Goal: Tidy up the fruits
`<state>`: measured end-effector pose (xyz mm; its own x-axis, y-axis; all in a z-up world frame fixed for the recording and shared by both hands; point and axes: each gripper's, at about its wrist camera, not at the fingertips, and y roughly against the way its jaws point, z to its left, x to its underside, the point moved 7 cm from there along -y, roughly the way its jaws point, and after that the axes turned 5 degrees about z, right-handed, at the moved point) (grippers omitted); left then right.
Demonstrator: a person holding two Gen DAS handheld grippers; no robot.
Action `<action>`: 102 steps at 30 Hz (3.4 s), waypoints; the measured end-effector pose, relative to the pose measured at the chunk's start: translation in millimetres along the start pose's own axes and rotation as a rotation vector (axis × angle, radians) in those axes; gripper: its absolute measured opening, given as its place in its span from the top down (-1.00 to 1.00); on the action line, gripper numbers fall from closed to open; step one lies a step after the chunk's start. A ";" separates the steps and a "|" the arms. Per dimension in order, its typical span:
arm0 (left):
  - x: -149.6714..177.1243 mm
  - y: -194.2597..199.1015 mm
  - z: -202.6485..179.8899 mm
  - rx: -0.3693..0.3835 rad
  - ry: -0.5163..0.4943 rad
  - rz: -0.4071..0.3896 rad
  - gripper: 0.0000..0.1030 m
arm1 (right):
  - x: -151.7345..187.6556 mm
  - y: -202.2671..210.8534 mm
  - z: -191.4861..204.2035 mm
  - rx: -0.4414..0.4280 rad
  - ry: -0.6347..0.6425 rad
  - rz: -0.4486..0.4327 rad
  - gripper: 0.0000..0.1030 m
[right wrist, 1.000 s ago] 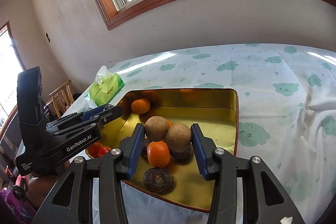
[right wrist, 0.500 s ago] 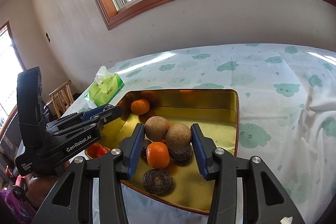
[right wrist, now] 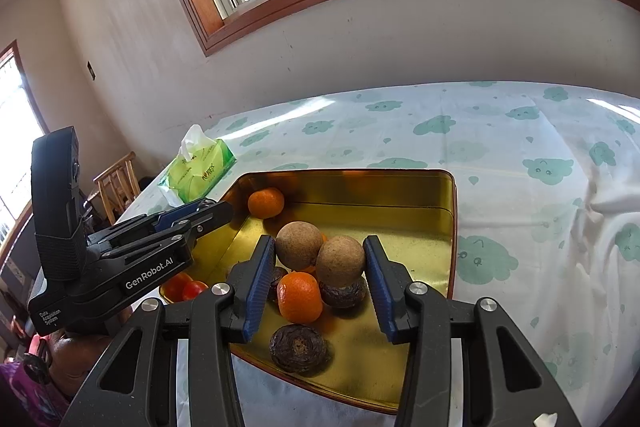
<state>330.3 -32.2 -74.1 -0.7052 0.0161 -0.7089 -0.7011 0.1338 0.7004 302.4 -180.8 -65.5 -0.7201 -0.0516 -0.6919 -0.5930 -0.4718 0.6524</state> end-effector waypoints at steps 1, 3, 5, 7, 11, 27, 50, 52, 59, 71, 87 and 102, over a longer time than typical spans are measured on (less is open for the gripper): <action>-0.1 0.3 -0.1 0.000 0.000 0.000 0.46 | -0.1 -0.6 -0.1 0.000 -0.001 0.000 0.18; -0.1 0.0 0.1 0.001 0.001 0.000 0.46 | 0.1 -1.1 0.0 0.000 0.000 0.001 0.18; -0.3 0.1 -0.2 0.001 0.001 0.000 0.46 | 0.2 -1.8 -0.4 0.000 -0.001 0.001 0.18; -0.2 -0.3 0.4 0.000 0.001 0.000 0.46 | -0.1 -1.8 -0.5 0.000 0.000 0.001 0.18; -0.5 0.0 0.0 0.000 0.002 0.001 0.46 | -0.5 -1.7 -0.7 0.000 0.000 0.001 0.18; -1.7 -3.2 0.3 -0.001 0.002 0.000 0.46 | -0.3 -4.4 -1.4 0.000 0.000 0.003 0.18; -7.0 -9.1 1.6 -0.004 0.000 0.004 0.46 | -6.0 -16.6 -5.1 0.003 -0.003 0.017 0.18; -8.9 -11.4 2.5 -0.005 -0.002 0.005 0.46 | -7.0 -19.1 -6.1 0.002 -0.005 0.021 0.18; -11.7 -22.4 5.4 -0.009 -0.004 0.015 0.45 | -7.2 -30.9 -10.3 0.003 -0.019 0.044 0.18; -7.6 -30.6 8.9 -0.003 0.010 0.008 -0.56 | -7.6 -41.2 -18.6 0.018 -0.020 0.034 0.11; 0.4 9.4 14.4 -0.030 0.045 -0.086 -0.80 | -4.1 -10.6 -9.1 0.079 0.021 -0.047 -0.12; 36.8 91.7 10.4 -0.173 0.013 -0.166 -0.97 | 35.6 56.0 29.9 0.183 0.086 -0.157 -0.50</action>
<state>241.1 -9.0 -36.8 -0.5793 -0.0050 -0.8151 -0.8144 -0.0381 0.5790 232.8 -182.7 -44.3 -0.5855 -0.0690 -0.8078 -0.7562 -0.3129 0.5748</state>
